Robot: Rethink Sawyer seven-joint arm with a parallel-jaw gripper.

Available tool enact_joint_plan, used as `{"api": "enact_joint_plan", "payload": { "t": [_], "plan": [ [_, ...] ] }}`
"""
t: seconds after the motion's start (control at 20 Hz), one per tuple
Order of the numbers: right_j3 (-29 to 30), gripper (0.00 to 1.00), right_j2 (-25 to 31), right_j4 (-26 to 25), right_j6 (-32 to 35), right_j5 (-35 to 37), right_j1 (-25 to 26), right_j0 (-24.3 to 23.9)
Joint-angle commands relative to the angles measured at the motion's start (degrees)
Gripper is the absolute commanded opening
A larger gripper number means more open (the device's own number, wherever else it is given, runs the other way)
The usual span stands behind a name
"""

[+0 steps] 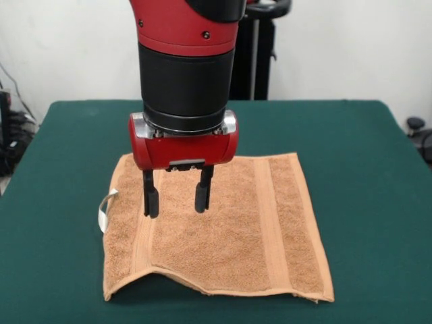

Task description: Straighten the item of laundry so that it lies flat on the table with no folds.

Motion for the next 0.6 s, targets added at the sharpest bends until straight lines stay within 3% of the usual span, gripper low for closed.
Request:
{"api": "enact_joint_plan", "payload": {
  "t": [0.05, 0.2, 0.45, 0.6],
  "plan": [
    [3.2, 1.00, 4.8, -3.1, 3.2, 0.9, -0.9, 1.7],
    [4.5, 1.00, 4.7, -3.2, 3.4, 0.0, -1.5, 1.7],
    [13.1, 1.00, 8.2, -4.0, 0.2, -9.9, -2.8, -0.6],
    [13.5, 1.00, 9.3, -3.2, 1.8, -13.0, -2.4, -0.9]
  ]
}}
